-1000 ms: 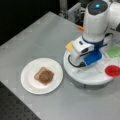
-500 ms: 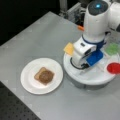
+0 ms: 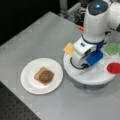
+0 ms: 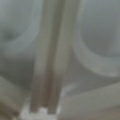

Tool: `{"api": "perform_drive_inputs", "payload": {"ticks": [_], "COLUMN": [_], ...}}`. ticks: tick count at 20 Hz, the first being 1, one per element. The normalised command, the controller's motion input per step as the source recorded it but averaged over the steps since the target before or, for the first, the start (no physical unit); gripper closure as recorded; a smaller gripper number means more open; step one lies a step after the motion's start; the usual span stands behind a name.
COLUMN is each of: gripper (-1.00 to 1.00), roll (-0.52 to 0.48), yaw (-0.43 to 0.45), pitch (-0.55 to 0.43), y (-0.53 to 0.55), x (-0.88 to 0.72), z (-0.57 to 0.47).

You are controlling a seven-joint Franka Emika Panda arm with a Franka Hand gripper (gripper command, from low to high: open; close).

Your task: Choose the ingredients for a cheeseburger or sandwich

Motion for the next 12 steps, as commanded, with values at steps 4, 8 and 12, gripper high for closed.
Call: {"api": "perform_drive_inputs", "payload": {"ticks": [4,8,12], "gripper": [-1.0,-1.0,-1.0], "roll": [-0.008,0.01,0.0], "yaw": [-0.032,-0.087,-0.104], "pitch": [0.117,0.16,0.153], "y": [0.17,0.16,0.08], "x": [0.44,0.32,0.16], "z": [0.52,0.53,0.37]}}
